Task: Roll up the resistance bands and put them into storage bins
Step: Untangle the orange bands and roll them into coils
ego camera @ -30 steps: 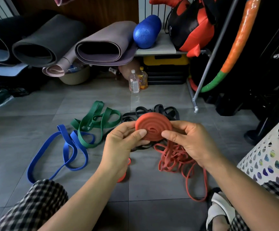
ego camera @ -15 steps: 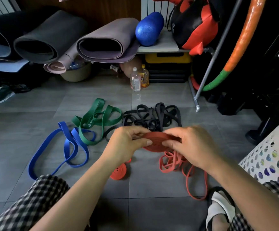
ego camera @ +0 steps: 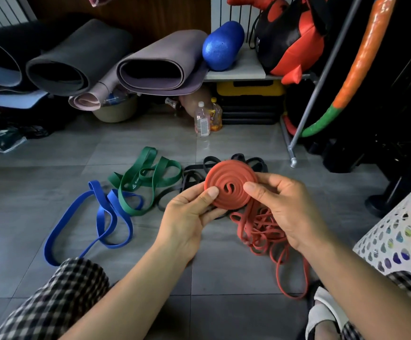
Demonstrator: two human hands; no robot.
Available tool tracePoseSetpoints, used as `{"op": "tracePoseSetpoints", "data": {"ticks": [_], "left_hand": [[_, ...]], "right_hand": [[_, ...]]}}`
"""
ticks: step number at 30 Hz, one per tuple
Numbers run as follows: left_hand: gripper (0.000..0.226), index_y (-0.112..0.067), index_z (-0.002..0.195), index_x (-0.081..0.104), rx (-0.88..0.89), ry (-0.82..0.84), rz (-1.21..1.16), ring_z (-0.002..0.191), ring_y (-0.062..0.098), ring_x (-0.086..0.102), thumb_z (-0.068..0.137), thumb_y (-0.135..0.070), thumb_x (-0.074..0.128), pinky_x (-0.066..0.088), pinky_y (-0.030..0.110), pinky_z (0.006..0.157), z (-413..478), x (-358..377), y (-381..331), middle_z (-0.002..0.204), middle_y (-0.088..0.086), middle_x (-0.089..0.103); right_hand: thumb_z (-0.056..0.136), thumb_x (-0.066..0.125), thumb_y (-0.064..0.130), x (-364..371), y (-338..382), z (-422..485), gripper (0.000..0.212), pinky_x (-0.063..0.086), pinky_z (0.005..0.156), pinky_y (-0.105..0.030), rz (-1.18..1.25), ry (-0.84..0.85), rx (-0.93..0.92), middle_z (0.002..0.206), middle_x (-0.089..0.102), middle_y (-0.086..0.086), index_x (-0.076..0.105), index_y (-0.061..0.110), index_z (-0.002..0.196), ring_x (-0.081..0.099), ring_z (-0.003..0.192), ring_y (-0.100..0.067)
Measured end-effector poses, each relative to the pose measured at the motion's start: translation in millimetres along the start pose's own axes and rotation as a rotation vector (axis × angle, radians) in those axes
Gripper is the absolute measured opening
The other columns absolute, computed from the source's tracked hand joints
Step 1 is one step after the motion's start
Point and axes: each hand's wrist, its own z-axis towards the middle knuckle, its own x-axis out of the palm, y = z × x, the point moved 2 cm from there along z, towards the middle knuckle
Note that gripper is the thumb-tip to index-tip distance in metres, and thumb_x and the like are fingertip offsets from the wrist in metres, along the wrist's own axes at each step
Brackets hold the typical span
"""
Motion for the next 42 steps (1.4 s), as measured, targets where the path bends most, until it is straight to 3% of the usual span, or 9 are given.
{"op": "tracePoseSetpoints", "data": {"ticks": [3,7,12,15,24,29,31,36,42], "left_hand": [[0.023,-0.002,0.104,0.064,0.054,0.061,0.205,0.082,0.018,0.069,0.082,0.002,0.058,0.057,0.024,0.069,2.9,-0.9,-3.5,0.088,0.007,0.072],[0.036,-0.014,0.104,0.065,0.233,0.117,0.651,0.074,0.005,0.065,0.076,0.009,0.066,0.054,0.017,0.069,3.4,-0.7,-12.1,0.085,-0.007,0.069],[0.028,-0.019,0.079,0.068,0.212,0.013,0.488,0.065,0.014,0.066,0.075,0.009,0.067,0.058,0.032,0.07,4.9,-7.9,-14.4,0.074,0.002,0.07],[0.02,-0.015,0.086,0.068,0.148,0.007,0.322,0.073,0.022,0.07,0.071,-0.002,0.071,0.052,0.049,0.082,4.4,-11.5,-14.4,0.08,0.002,0.073],[0.024,-0.005,0.094,0.065,-0.07,0.081,-0.022,0.079,0.021,0.07,0.071,-0.01,0.061,0.057,0.032,0.062,0.3,-7.7,0.4,0.085,0.01,0.072],[0.033,-0.015,0.105,0.066,0.132,0.086,0.658,0.083,0.017,0.068,0.077,0.004,0.067,0.054,0.037,0.087,7.4,-18.5,-3.8,0.089,0.0,0.071],[0.038,-0.031,0.092,0.067,0.233,0.187,0.869,0.083,0.018,0.068,0.075,0.003,0.07,0.053,0.036,0.085,5.6,-15.5,-3.9,0.087,-0.001,0.071],[0.027,-0.021,0.081,0.068,0.224,0.16,0.71,0.073,0.021,0.067,0.076,0.006,0.067,0.057,0.034,0.072,2.1,-10.5,-7.6,0.08,0.008,0.072],[0.02,-0.014,0.09,0.068,0.224,0.082,0.418,0.07,0.018,0.069,0.078,0.001,0.063,0.058,0.031,0.066,-0.9,-6.8,-11.3,0.08,0.002,0.074]], "right_hand": [[0.081,0.065,0.012,-11.2,8.2,1.9,0.017,0.052,0.073,-0.014,-0.288,0.038,-0.098,0.075,0.072,0.015,0.069,0.026,0.09,0.067,0.075,0.0],[0.08,0.069,0.024,-10.2,7.9,-4.9,0.02,0.051,0.073,-0.029,-0.851,0.044,-0.284,0.083,0.073,0.007,0.071,0.022,0.099,0.066,0.074,-0.007],[0.077,0.071,0.019,-9.0,10.3,-5.8,0.024,0.053,0.069,-0.018,-0.543,0.104,-0.219,0.079,0.073,0.008,0.067,0.038,0.09,0.069,0.073,-0.008],[0.076,0.071,0.012,-10.9,10.2,-3.1,0.027,0.049,0.065,-0.007,-0.328,0.109,-0.139,0.073,0.069,0.022,0.065,0.034,0.09,0.066,0.074,0.003],[0.079,0.067,0.013,-11.3,10.5,1.0,0.022,0.052,0.073,-0.014,-0.311,0.125,-0.168,0.085,0.072,0.014,0.065,0.033,0.089,0.068,0.08,-0.002],[0.078,0.071,0.025,-11.7,11.2,-7.1,0.02,0.048,0.067,-0.023,-0.939,0.087,-0.327,0.082,0.073,0.006,0.072,0.026,0.098,0.066,0.072,-0.009],[0.079,0.07,0.029,-4.3,9.6,-11.8,0.017,0.045,0.065,-0.027,-1.109,0.144,-0.418,0.078,0.072,0.007,0.071,0.03,0.096,0.064,0.072,-0.013],[0.075,0.073,0.021,-11.4,7.8,-4.8,0.024,0.056,0.073,-0.033,-0.649,0.191,-0.203,0.08,0.073,0.007,0.067,0.04,0.089,0.069,0.074,-0.016],[0.057,0.07,0.033,-16.0,14.3,0.2,0.025,0.048,0.069,-0.007,-0.293,0.143,-0.124,0.076,0.07,0.024,0.063,0.036,0.081,0.066,0.075,0.006]]}}
